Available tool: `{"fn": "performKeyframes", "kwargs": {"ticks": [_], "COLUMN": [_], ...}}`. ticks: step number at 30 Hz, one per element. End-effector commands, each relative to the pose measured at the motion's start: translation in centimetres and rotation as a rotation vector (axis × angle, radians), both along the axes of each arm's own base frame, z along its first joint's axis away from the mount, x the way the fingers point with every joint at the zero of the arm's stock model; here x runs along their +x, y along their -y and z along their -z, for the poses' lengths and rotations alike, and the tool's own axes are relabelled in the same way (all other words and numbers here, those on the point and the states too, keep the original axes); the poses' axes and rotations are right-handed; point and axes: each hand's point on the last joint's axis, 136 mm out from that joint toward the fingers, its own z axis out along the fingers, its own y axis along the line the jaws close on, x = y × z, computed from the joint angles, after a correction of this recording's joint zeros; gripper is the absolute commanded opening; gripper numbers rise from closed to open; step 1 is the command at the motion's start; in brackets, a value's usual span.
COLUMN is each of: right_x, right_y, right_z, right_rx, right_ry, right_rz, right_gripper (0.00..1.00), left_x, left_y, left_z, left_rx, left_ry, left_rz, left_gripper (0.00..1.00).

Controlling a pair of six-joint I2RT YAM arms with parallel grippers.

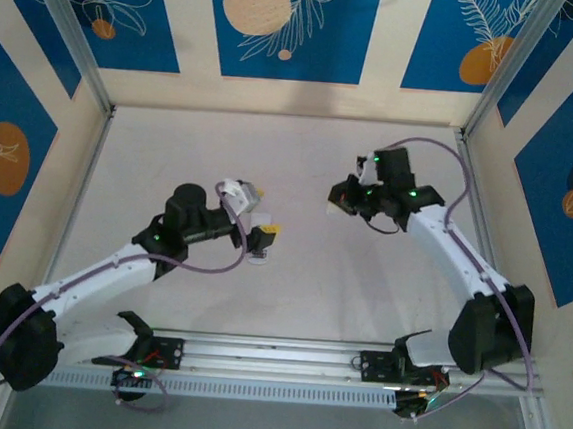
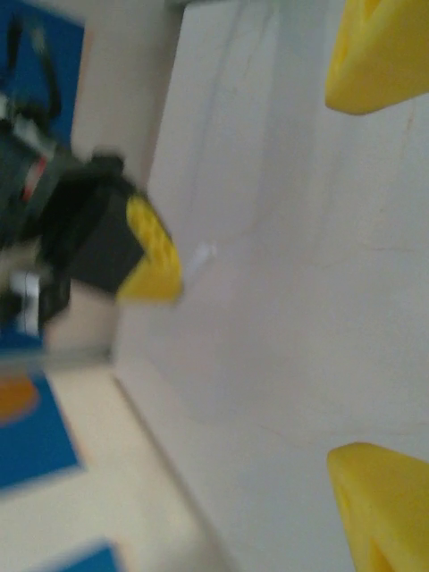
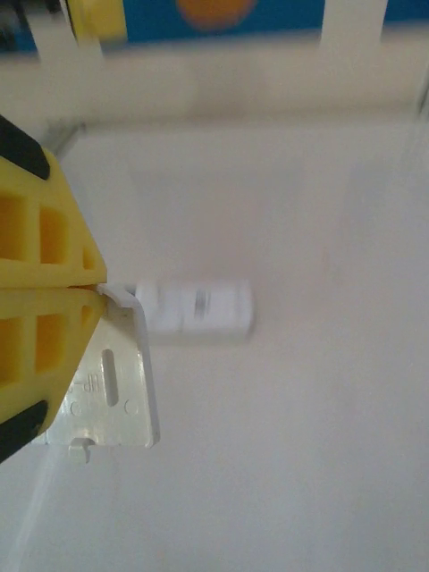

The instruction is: Load the batteries into the remote control

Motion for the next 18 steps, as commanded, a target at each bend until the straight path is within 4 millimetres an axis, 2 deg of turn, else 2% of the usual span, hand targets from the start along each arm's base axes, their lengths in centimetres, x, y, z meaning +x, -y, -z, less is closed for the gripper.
{"fn": "performKeyframes", "kwargs": {"ticks": [1, 4, 7, 16, 18], "right_x": [-2.0, -3.1, -4.1, -6.3, -6.5], "right_y": [-2.9, -3.6, -3.8, -4.5, -4.7], "right_z": [-6.2, -9.6, -11.2, -12.4, -12.4], "right_rx": [0.264, 0.319, 0.337, 0.362, 0.36], "right_ry": [0.027, 0.087, 0.12, 0.166, 0.175], "right_rz": [-0.188, -0.265, -0.316, -0.398, -0.406], "right_gripper": [0.01, 0.01, 0.01, 0.02, 0.02], "left_x": [-2.5, -1.0, 0.8, 2.7, 2.4], "left_y": [3.3, 5.0, 6.3, 8.1, 8.3], "left_z": [-4.3, -4.6, -5.0, -5.7, -6.3], "left_rx": [0.015, 0.033, 0.019, -0.062, -0.102], "left_ry": [0.453, 0.58, 0.591, 0.59, 0.564], "left_rz": [0.341, 0.395, 0.411, 0.42, 0.449], "left_gripper": [0.98, 0.99, 1.0, 1.0, 0.96]}}
